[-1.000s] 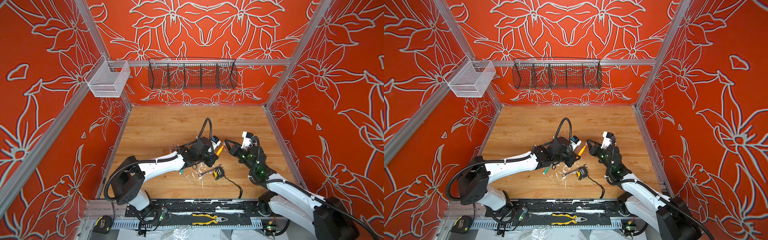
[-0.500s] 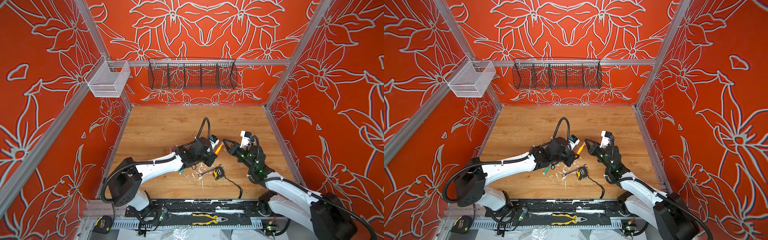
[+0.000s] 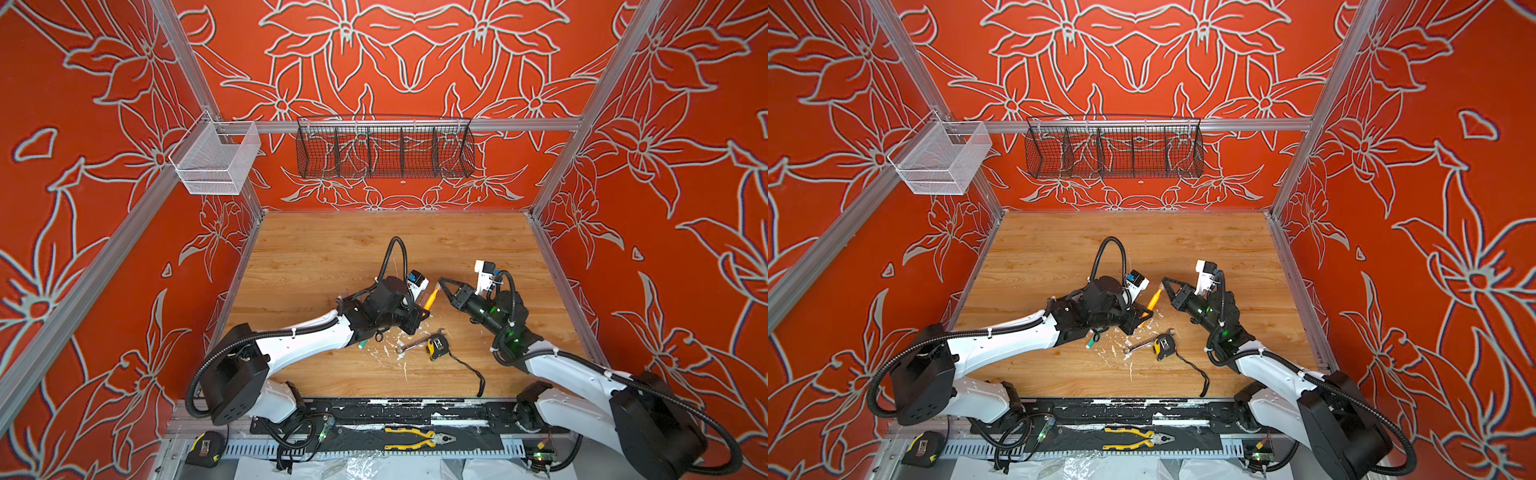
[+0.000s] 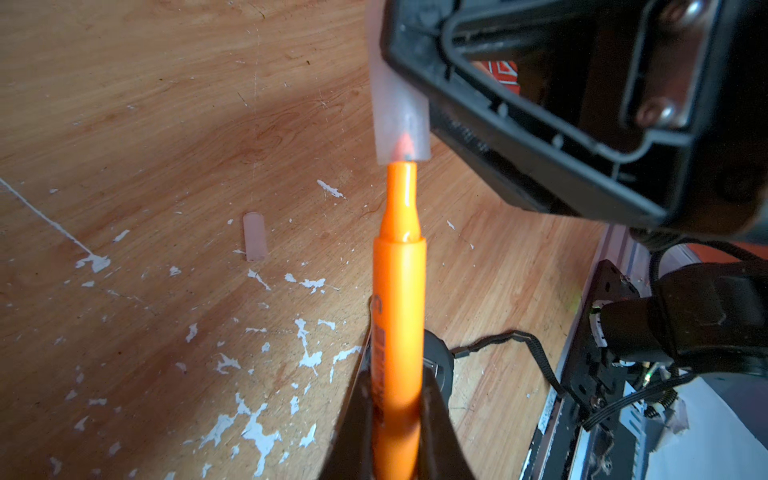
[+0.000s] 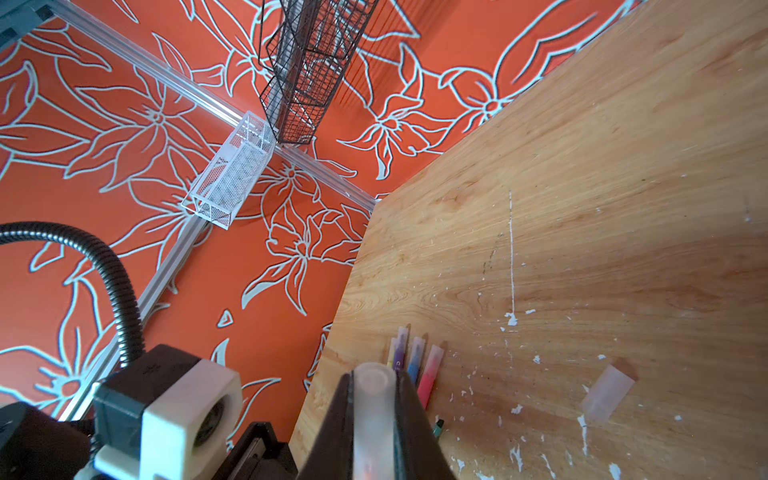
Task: Insert the pens into the pen caps
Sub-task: 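Lower the translucent cap onto the orange marker tip with the right gripper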
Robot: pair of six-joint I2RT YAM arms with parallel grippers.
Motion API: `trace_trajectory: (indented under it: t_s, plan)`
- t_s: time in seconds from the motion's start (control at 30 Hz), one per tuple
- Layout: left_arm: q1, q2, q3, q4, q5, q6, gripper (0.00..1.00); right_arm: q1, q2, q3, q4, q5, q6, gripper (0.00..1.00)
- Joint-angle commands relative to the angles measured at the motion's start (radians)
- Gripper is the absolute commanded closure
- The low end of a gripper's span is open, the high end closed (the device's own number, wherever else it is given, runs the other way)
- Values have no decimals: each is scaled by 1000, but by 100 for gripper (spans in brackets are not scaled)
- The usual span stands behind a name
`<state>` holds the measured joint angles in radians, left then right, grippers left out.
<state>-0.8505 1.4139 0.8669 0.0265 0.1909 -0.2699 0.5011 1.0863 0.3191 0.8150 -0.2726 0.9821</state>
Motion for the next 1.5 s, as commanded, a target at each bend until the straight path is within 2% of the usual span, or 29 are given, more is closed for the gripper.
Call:
trace_trajectory:
  t_s: [0.0, 0.73, 0.97, 1.03, 1.1, 1.17, 1.27, 1.47]
  plan:
    - [5, -38, 1, 73, 21, -3, 100, 21, 11, 21, 34, -11, 6, 100]
    - [63, -140, -109, 179, 12, -108, 100, 150, 40, 18, 95, 22, -45, 100]
    - [65, -153, -117, 190, 32, -91, 100, 163, 52, 34, 86, 16, -67, 100]
    - [66, -153, -119, 187, 32, -79, 100, 163, 34, 40, 54, 31, -89, 83]
    - [65, -153, -118, 185, 30, -64, 100, 162, -10, 34, -6, 81, -104, 57]
    - [65, -148, -115, 179, 30, -54, 100, 162, -68, 43, -116, 140, -118, 43]
    - [65, -134, -105, 173, 38, -43, 100, 159, -155, 65, -250, 198, -156, 35]
    - [55, -89, -58, 128, 64, -4, 100, 144, -265, 54, -300, 233, -184, 35]
